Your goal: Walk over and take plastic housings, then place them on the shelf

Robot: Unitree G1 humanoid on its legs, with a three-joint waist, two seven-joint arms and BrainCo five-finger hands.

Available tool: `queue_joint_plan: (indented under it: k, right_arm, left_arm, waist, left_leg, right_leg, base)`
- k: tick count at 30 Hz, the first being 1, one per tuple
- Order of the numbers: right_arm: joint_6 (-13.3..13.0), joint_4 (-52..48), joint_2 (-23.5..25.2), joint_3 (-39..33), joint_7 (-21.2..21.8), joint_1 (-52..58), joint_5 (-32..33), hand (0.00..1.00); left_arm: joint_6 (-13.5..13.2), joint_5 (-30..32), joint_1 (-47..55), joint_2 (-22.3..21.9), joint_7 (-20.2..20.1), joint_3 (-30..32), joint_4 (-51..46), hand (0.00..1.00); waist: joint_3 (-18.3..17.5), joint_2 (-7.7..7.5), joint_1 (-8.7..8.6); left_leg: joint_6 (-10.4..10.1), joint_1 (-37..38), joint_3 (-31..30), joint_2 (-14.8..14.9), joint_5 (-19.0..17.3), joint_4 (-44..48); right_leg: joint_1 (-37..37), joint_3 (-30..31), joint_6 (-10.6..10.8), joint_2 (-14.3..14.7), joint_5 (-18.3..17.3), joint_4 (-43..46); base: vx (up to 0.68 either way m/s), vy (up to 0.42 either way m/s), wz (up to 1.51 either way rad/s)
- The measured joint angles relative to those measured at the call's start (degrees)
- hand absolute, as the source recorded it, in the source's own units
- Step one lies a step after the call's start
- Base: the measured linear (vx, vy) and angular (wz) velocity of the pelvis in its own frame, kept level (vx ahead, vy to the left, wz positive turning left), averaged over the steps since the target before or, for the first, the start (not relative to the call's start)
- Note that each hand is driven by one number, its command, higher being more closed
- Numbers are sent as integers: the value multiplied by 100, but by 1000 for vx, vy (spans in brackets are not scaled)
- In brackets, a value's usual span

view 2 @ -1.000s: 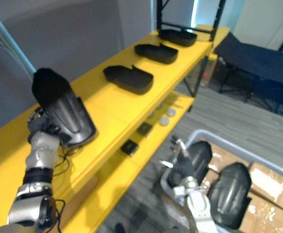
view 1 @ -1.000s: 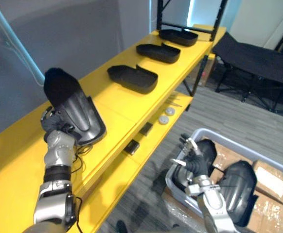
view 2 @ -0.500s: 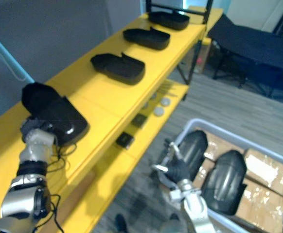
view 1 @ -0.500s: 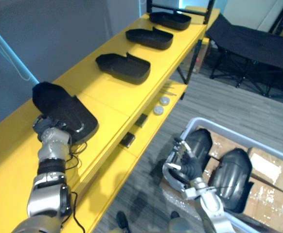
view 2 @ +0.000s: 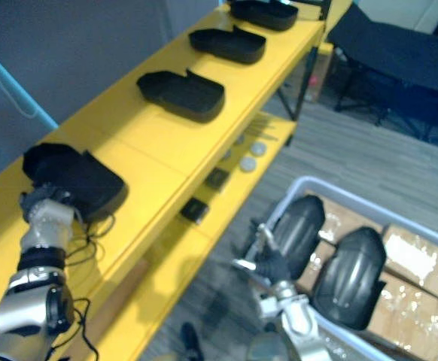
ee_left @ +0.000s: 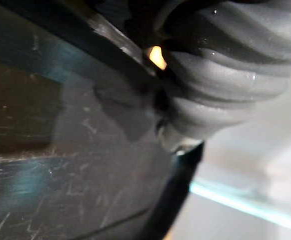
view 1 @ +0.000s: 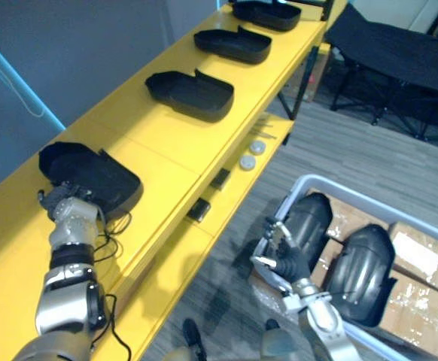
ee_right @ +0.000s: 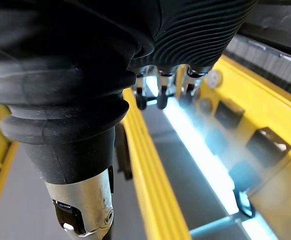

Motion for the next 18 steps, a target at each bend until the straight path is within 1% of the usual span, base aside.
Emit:
queue_joint_plan:
  k: [2, 3, 6, 8, 12, 14, 16, 17, 18]
  right_arm:
    - [0, -7, -5, 1, -2, 0, 0, 0]
    - [0, -7, -11, 1, -2, 0, 1, 0]
    - [0, -7, -59, 1, 7, 5, 2, 0]
    - [-1, -7, -59, -2, 12, 2, 4, 0]
    - [-1, -6, -61, 2, 15, 5, 4, 0]
    - [-1, -6, -71, 6, 15, 2, 4, 0]
    - [-1, -6, -76, 16, 14, 2, 4, 0]
    - [-1, -6, -79, 20, 14, 3, 4, 0]
    - [-2, -7, -93, 70, 11, 3, 6, 0]
  left_arm:
    - [137, 5, 0, 76, -160, -33, 20, 0]
    - [159, 7, 0, 90, -191, -35, 27, 0]
    - [308, 112, 2, 114, -506, -41, 64, 0]
    - [415, 109, 4, 186, -805, -108, 140, 0]
    - [527, 104, 28, 324, -1054, -222, 222, 0]
    - [560, 139, 33, 330, -1088, -220, 225, 0]
    - [583, 638, 34, 330, -1026, -219, 295, 0]
    - [587, 752, 34, 330, -1004, -213, 321, 0]
    - [603, 1051, 33, 331, -973, -198, 381, 0]
  waist:
    - [0, 1, -1]
    - [0, 1, -1]
    - [4, 8, 4]
    - [4, 13, 4]
    - [7, 20, 2]
    - [5, 24, 3]
    - [3, 27, -12]
    - [3, 27, -22]
    - [-5, 39, -37]
  left_leg:
    - [0, 0, -5, 0, 0, 0]
    - [0, 0, -5, 0, 0, 0]
    - [0, 17, -7, -7, 0, 1]
    - [0, 43, -13, -12, 0, 1]
    - [7, 47, -17, -16, 7, -1]
    - [9, 54, -18, -20, 9, -5]
    - [9, 79, -17, -21, 10, -12]
    - [9, 87, -17, -20, 10, -14]
    - [9, 100, -15, -19, 10, -16]
  right_leg:
    - [5, -5, 0, -1, 0, -1]
    - [5, -5, 0, -2, 0, -1]
    - [18, -6, 0, -10, -1, -7]
    - [49, -13, 4, -15, -3, -11]
    - [52, -16, 6, -19, -2, -3]
    - [59, -18, 8, -25, -1, -4]
    - [87, -18, 10, -25, 0, -14]
    - [96, -18, 10, -24, 0, -17]
    - [108, -18, 10, -23, 0, -22]
  base:
    - [0, 0, 0]
    - [0, 0, 0]
    - [0, 0, 0]
    - [0, 0, 0]
    - [0, 0, 0]
    - [0, 0, 0]
    - [0, 0, 0]
    - [0, 0, 0]
    - [0, 0, 0]
